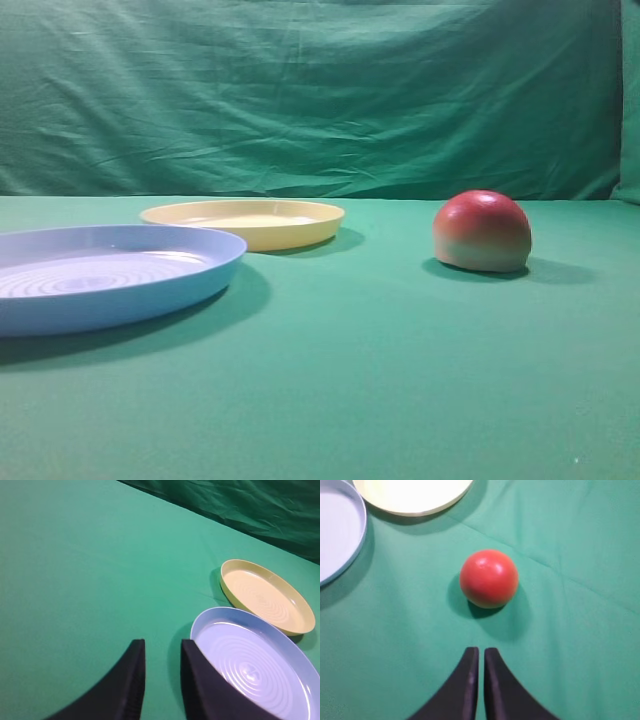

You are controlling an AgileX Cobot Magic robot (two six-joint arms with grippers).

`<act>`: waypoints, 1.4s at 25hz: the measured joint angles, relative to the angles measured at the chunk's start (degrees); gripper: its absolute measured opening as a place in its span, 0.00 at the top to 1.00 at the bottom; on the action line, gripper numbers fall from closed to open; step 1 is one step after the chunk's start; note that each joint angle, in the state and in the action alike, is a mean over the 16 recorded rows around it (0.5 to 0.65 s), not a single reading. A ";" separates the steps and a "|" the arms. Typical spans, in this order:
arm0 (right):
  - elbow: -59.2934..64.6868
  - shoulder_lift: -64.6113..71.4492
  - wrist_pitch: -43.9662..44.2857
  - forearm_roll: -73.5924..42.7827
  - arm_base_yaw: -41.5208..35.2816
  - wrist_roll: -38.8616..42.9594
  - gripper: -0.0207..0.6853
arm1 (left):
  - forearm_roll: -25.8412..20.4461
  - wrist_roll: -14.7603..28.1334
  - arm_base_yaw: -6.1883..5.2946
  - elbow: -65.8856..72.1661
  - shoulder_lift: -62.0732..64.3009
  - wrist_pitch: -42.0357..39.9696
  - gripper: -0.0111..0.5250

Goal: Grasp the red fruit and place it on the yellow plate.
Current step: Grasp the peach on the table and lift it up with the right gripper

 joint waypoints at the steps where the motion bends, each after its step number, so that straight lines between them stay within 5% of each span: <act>1: -1.03 1.66 0.01 -0.46 0.41 0.30 0.76 | 0.00 0.00 0.00 0.00 0.00 0.00 0.69; 11: -6.78 14.02 -2.32 -1.15 1.62 0.70 0.21 | 0.00 0.00 0.00 0.00 0.00 0.00 0.69; 15: -7.13 17.94 -4.90 -1.00 1.63 0.71 0.08 | 0.00 0.00 0.00 0.00 0.00 0.00 0.69; 20: -7.23 22.07 -8.09 -0.27 1.64 0.73 0.12 | 0.00 0.00 0.00 0.00 0.00 0.00 0.69; 35: -18.69 25.98 -4.51 3.56 3.12 -2.46 0.49 | 0.00 0.00 0.00 0.00 0.00 0.00 0.69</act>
